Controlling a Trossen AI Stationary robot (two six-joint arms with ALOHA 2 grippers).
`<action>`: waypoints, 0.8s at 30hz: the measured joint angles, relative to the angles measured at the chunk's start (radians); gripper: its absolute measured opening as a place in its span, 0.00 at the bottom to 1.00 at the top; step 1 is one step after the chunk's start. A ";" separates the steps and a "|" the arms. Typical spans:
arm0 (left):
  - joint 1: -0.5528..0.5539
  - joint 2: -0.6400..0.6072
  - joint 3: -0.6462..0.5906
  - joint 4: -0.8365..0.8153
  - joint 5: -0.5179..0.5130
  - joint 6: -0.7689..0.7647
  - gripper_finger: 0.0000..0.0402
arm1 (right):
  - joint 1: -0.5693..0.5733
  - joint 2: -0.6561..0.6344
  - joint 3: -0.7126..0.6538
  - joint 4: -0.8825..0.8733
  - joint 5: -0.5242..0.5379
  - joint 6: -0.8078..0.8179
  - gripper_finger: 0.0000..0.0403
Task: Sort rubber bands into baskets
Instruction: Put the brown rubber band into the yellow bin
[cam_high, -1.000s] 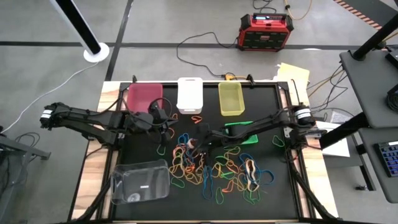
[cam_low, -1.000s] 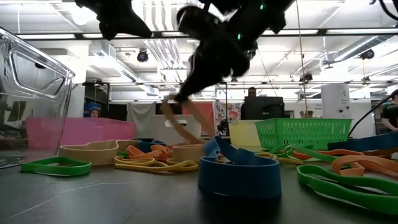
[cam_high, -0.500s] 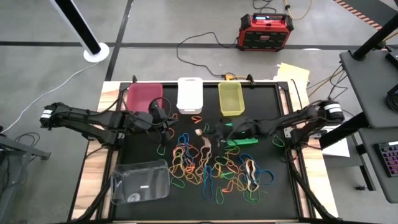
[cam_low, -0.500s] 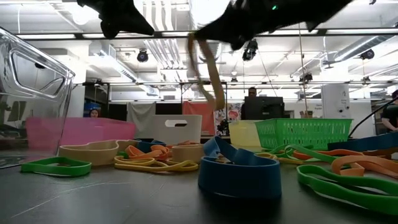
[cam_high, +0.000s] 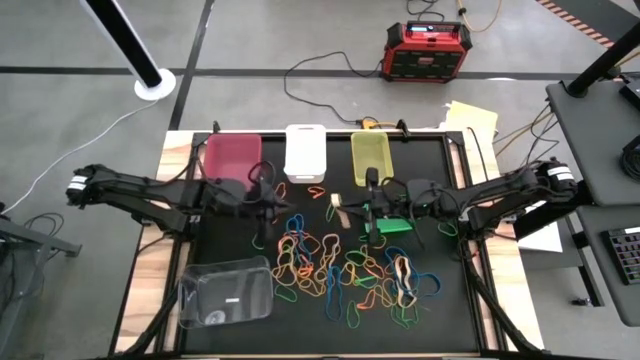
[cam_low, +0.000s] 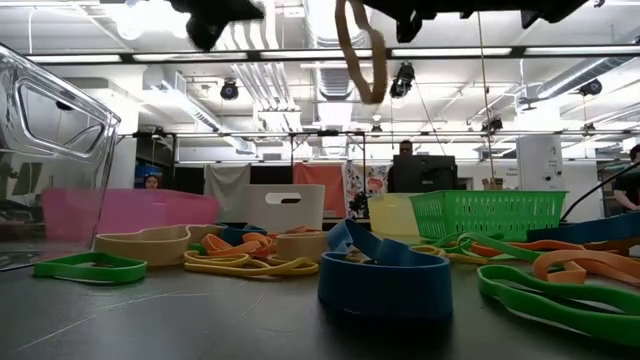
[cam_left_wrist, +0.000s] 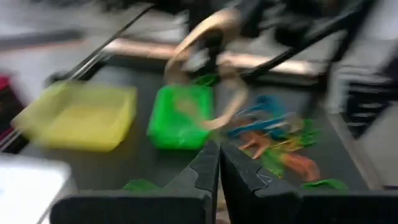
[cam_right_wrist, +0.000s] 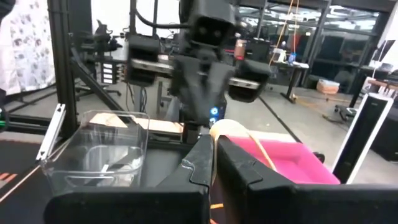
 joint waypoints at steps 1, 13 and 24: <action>0.000 0.006 0.000 0.019 0.021 0.016 0.00 | 0.000 0.000 0.000 -0.001 0.000 -0.004 0.02; 0.002 0.087 0.000 0.095 -0.015 0.060 0.10 | 0.011 0.083 0.000 0.101 -0.030 -0.005 0.02; 0.001 0.066 0.000 0.092 -0.020 0.062 0.12 | 0.022 0.099 -0.057 0.391 0.156 -0.168 0.02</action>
